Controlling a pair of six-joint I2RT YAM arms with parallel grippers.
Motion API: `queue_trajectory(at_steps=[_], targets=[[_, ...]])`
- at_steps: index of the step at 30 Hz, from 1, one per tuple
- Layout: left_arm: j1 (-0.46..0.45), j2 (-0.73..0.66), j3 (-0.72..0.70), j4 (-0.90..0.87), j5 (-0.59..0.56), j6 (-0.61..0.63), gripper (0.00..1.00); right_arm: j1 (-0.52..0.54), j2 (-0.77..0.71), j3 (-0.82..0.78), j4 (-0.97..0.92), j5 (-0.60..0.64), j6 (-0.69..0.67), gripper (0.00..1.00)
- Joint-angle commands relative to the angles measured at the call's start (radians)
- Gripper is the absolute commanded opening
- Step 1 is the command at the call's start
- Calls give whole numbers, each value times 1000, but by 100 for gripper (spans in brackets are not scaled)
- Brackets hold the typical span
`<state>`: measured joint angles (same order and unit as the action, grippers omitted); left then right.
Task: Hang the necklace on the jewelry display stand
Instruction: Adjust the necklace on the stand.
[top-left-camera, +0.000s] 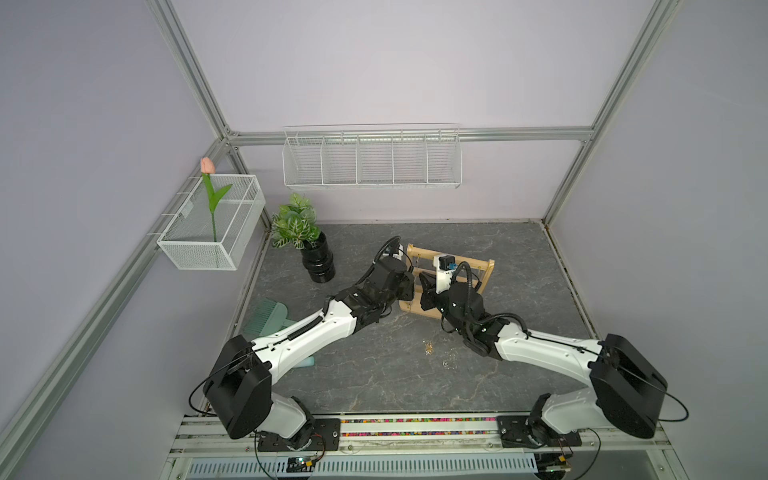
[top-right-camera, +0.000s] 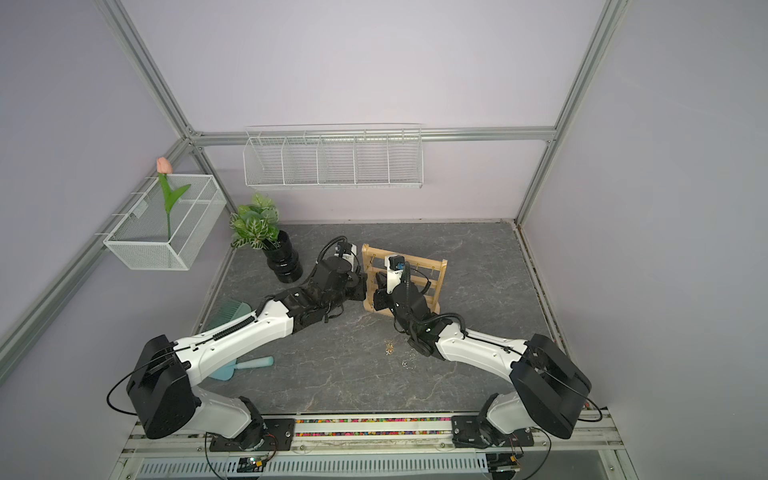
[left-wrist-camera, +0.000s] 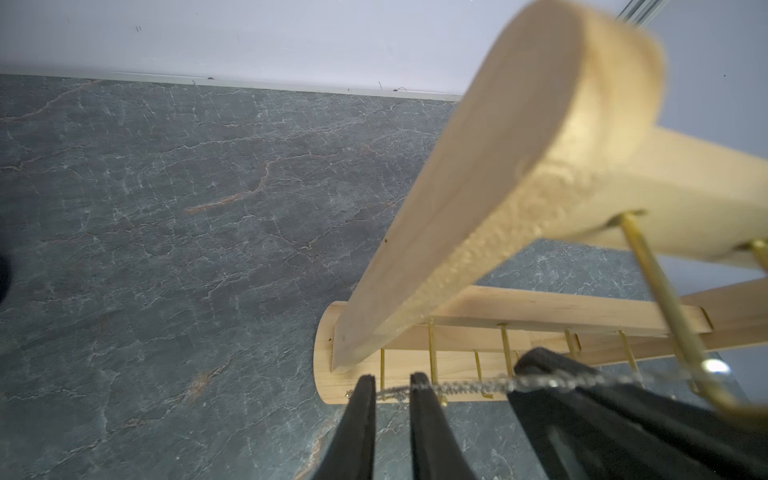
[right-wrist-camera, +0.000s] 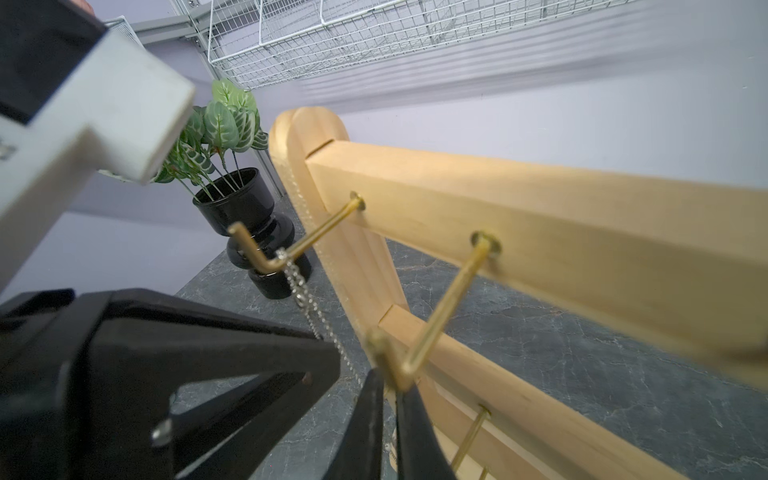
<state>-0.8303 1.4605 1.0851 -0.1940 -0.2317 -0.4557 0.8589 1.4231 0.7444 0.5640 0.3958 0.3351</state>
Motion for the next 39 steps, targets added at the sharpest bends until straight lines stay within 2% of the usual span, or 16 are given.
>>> queue_trajectory(at_steps=[1,14,23,32,39], targets=[[5,-23,13,-13,-17,-11,22,-4,-29,-20,10,0,-16,12],[5,-99,-21,-46,-12,-49,37,-3,-64,-41,4,-10,-12,17],[5,-128,-36,-71,-33,-67,38,4,-97,-46,-27,-23,-11,21],[5,-163,-46,-95,-57,-87,39,10,-149,-59,-79,-45,-10,30],[5,-178,-61,-101,-65,-88,39,12,-191,-56,-168,-103,-1,43]])
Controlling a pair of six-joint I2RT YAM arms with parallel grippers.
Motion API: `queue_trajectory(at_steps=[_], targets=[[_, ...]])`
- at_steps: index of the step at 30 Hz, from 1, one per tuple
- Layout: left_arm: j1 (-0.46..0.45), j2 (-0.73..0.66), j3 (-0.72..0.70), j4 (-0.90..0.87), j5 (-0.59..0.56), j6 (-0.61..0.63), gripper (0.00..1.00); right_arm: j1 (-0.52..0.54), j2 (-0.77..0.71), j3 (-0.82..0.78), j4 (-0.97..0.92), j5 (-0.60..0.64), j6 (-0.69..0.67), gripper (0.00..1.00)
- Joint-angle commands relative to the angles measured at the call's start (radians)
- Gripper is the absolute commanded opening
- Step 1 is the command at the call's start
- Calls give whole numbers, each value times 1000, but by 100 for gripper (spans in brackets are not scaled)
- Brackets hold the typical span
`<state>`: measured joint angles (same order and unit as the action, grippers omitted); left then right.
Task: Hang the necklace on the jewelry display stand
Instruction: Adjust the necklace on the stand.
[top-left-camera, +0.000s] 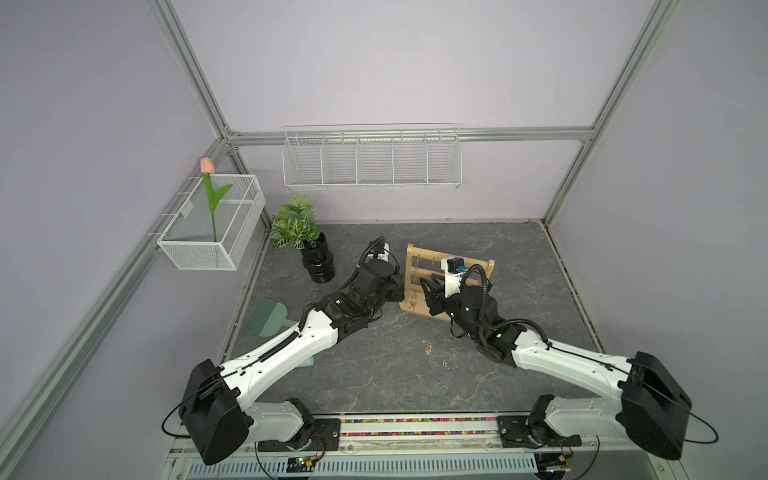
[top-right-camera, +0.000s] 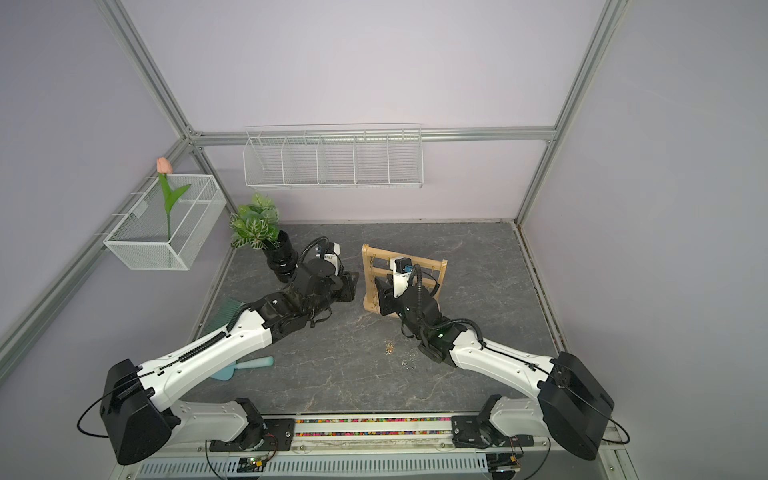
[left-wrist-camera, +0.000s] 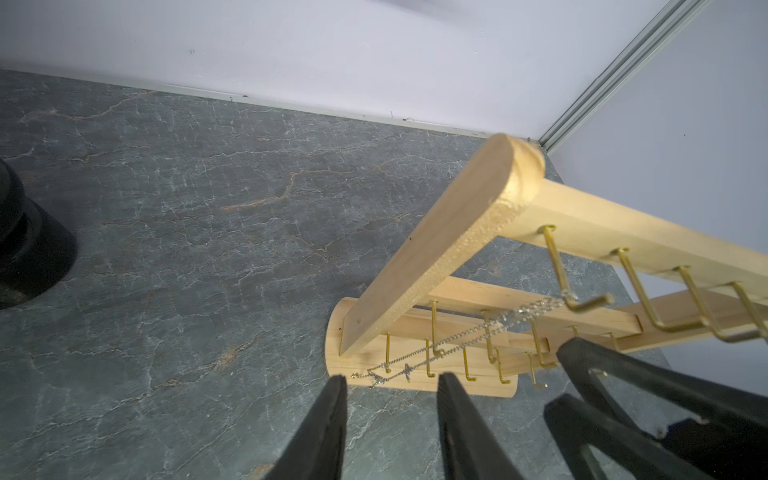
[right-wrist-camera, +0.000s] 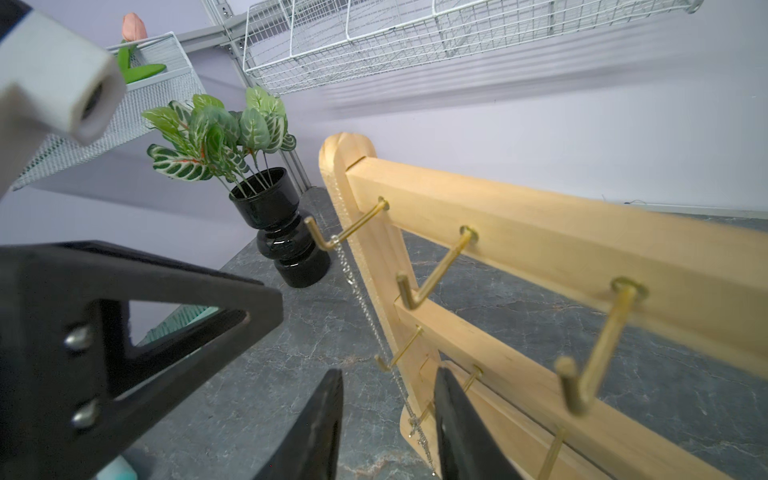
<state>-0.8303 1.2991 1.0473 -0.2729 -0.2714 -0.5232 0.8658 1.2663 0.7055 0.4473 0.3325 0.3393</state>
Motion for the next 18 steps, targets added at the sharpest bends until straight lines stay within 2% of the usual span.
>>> queue_trajectory(at_steps=[1,8,18], targets=[[5,-19,-26,-22,-27,-12,40,5,-42,-16,-71,-48,-3,43],[6,-35,-12,-63,-18,-4,42,8,-119,-21,-233,-106,16,49],[6,-34,-49,-121,100,-22,42,10,-231,-49,-450,-163,26,53]])
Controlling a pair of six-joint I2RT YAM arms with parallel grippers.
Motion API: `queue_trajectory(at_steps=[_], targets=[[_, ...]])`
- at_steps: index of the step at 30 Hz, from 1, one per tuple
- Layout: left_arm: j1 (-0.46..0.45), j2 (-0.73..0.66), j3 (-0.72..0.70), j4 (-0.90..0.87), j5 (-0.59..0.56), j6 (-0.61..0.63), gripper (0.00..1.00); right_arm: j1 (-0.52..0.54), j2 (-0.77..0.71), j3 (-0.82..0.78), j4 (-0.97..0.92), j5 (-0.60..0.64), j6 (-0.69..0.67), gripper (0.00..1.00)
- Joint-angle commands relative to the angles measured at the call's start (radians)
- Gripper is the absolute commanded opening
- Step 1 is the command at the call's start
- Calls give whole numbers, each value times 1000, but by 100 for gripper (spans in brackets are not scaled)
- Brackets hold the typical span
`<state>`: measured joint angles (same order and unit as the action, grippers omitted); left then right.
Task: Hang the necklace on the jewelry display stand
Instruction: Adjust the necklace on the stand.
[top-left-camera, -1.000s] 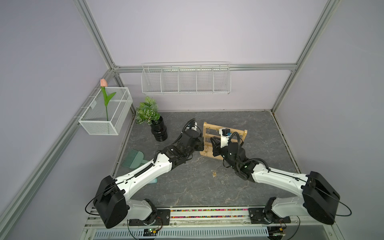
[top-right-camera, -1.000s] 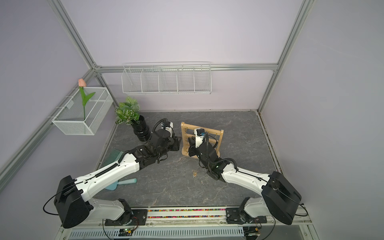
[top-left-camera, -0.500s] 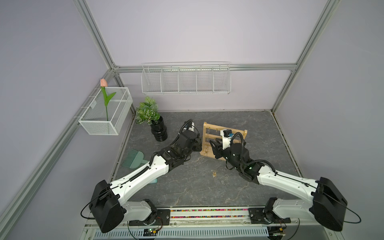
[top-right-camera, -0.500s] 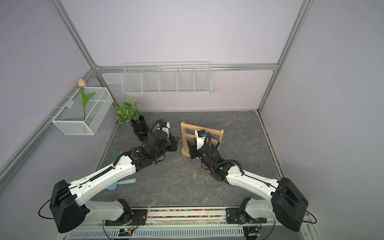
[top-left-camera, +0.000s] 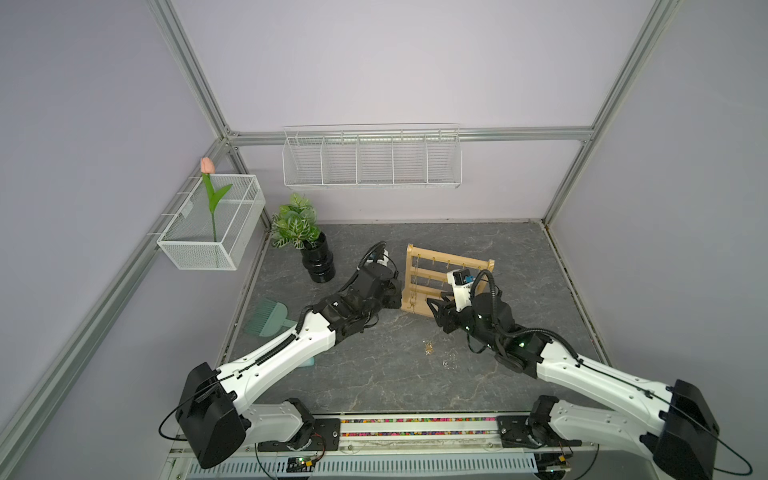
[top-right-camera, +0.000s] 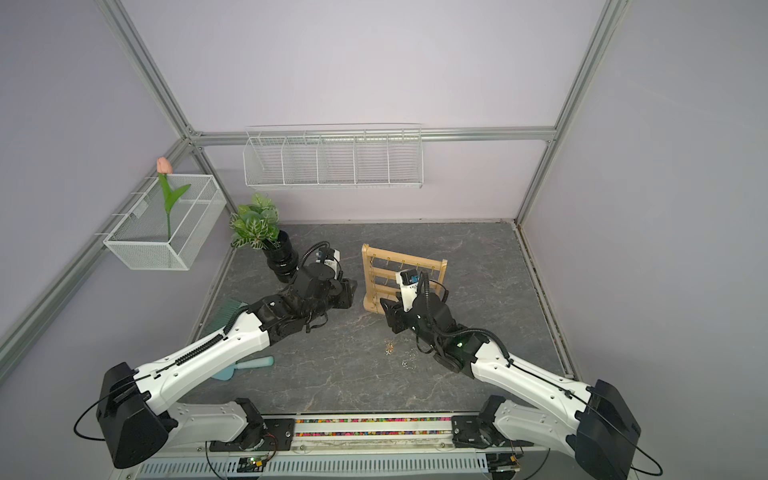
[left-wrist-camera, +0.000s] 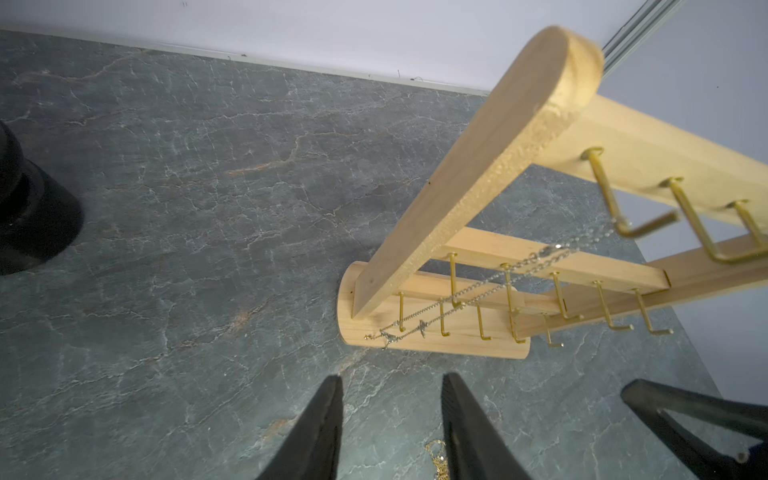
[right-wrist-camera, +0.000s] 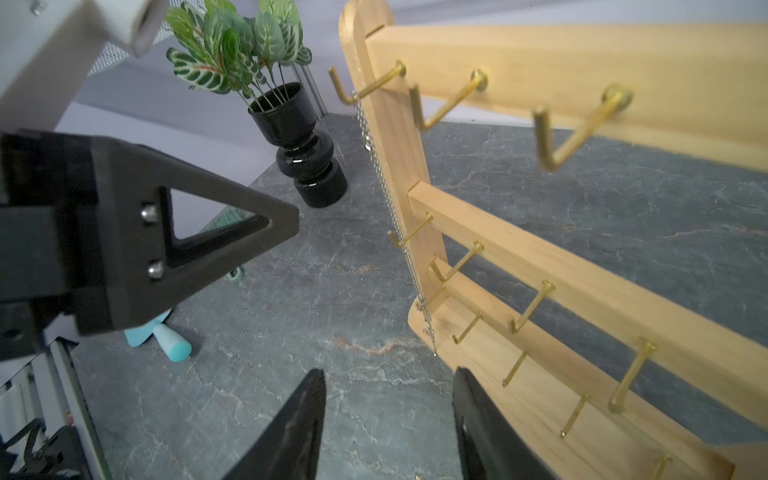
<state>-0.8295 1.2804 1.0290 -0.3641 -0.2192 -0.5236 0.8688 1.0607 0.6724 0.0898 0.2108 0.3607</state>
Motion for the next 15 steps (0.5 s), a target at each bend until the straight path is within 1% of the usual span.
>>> queue_trajectory(at_steps=[1,3,6,11,15], targets=[[1,-22,-43,-30,53,-24,42,8,-30,-12,-117,-48,0,54],[-17,-41,-68,-40,33,-28,42,11,-44,-2,-172,-57,-9,54],[-76,-68,-93,-64,-31,-13,43,12,-60,6,-237,-68,-18,55],[-111,-108,-172,-33,-12,-39,43,13,-48,22,-329,-86,-32,57],[-172,-94,-179,-42,-90,-19,43,15,-50,3,-407,-64,-18,58]])
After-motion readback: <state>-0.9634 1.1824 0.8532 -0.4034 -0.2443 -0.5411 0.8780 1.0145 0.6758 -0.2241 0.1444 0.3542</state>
